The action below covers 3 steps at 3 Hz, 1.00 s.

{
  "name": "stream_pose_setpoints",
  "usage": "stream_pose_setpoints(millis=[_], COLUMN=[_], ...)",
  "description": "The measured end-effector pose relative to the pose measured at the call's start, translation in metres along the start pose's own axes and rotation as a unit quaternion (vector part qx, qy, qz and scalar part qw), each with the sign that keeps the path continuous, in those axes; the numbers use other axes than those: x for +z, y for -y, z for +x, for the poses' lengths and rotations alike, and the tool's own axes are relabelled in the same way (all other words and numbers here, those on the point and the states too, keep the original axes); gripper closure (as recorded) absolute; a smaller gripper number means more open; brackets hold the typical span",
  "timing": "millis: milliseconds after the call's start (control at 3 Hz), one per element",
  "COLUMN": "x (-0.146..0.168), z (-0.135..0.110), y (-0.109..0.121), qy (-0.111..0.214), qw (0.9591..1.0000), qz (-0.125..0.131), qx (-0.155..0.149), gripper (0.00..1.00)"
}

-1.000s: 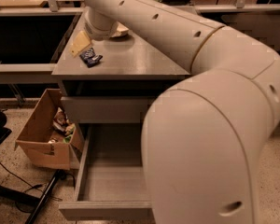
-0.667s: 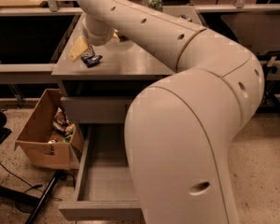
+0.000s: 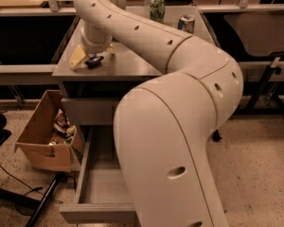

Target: Place rxbar blueberry into middle drawer

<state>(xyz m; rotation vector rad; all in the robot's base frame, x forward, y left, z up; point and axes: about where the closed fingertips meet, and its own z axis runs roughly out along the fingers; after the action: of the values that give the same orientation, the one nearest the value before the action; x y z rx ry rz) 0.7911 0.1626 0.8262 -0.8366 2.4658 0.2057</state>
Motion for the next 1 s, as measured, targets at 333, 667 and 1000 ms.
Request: stream_pose_setpoints(millis=[333, 667, 1000], x=[0.0047, 0.0043, 0.0041], z=[-0.0031, -0.0033, -0.0034], y=[-0.0068, -0.0067, -0.0067], qy=[-0.004, -0.004, -0.004], qw=[0.9999, 0.9999, 0.9999], qz=[-0.011, -0.011, -0.011], qx=[-0.004, -0.004, -0.004], gripper=[0.42, 0.65, 0.89])
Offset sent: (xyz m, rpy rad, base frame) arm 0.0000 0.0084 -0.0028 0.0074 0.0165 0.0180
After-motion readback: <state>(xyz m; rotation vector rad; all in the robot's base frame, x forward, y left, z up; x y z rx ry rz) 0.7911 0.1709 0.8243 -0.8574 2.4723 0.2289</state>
